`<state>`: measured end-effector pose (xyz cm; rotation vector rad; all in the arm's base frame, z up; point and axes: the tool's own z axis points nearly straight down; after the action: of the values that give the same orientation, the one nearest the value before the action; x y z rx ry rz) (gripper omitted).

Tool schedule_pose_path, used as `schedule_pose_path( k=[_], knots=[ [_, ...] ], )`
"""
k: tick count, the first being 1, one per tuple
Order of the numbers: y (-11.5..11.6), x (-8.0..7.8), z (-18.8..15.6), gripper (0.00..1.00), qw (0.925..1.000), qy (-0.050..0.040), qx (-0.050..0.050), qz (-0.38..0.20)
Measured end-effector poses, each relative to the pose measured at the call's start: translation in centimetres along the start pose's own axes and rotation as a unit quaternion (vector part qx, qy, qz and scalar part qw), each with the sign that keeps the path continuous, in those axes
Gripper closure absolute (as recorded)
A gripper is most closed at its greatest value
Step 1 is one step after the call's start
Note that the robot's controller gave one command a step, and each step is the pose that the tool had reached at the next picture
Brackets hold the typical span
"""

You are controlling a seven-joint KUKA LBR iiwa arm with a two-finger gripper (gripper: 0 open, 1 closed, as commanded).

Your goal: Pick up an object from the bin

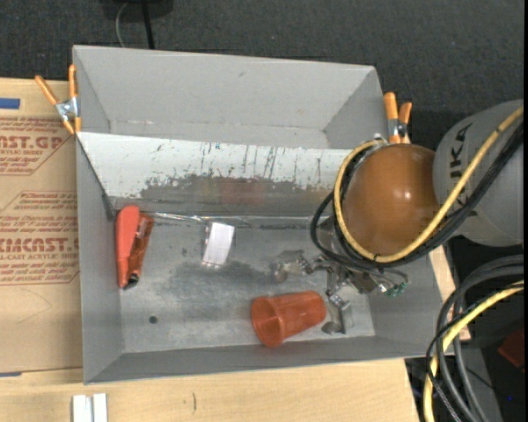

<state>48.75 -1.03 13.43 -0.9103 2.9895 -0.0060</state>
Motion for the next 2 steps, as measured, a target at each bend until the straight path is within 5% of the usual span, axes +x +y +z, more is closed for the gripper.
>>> schedule_pose_path(
  k=[1,2],
  knots=[
    [2.44,-1.12,3.93,1.00,0.9867,-0.0072,0.002,-0.162],
    [2.44,-1.12,3.93,1.00,0.9867,-0.0072,0.002,-0.163]
  ],
)
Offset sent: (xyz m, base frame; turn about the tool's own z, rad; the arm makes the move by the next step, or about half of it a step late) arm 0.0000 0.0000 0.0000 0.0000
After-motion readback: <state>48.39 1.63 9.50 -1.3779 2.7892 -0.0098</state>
